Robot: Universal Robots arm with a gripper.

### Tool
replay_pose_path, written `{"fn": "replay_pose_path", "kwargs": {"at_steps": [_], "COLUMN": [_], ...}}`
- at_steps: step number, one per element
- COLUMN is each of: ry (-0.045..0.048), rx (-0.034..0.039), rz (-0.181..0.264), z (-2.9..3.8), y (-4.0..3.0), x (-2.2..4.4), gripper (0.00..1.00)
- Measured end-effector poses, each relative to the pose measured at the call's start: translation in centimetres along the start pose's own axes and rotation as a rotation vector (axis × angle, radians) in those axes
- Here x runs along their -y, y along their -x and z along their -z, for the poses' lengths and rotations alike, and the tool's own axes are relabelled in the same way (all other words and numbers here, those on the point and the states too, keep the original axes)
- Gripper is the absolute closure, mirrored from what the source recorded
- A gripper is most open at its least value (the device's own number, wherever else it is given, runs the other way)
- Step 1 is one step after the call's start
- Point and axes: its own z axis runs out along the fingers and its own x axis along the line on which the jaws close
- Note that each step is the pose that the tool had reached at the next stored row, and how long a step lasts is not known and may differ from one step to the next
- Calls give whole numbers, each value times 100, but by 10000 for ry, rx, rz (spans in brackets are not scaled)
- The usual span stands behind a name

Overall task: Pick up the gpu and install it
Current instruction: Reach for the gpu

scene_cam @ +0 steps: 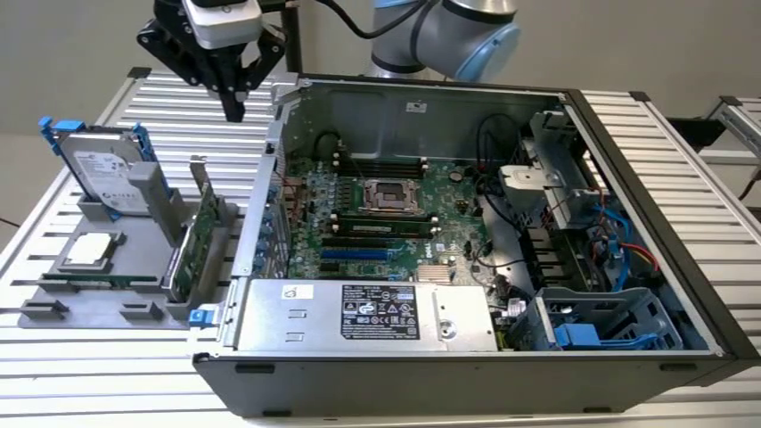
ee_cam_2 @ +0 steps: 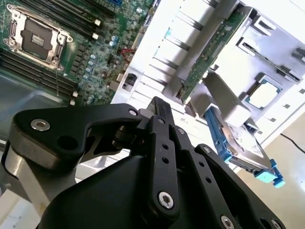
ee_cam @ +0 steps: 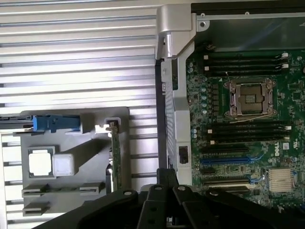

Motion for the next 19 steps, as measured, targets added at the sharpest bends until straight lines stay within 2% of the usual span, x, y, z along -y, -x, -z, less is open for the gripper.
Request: {"fn": "replay_pose_path", "kwargs": {"at_steps": [5, 19], "ry": [0, 0], "rx": [0, 0], "rz": [0, -1], "z": [2, 9], "y": [-86, -392], "x": [6, 27], "gripper": [100, 100]}}
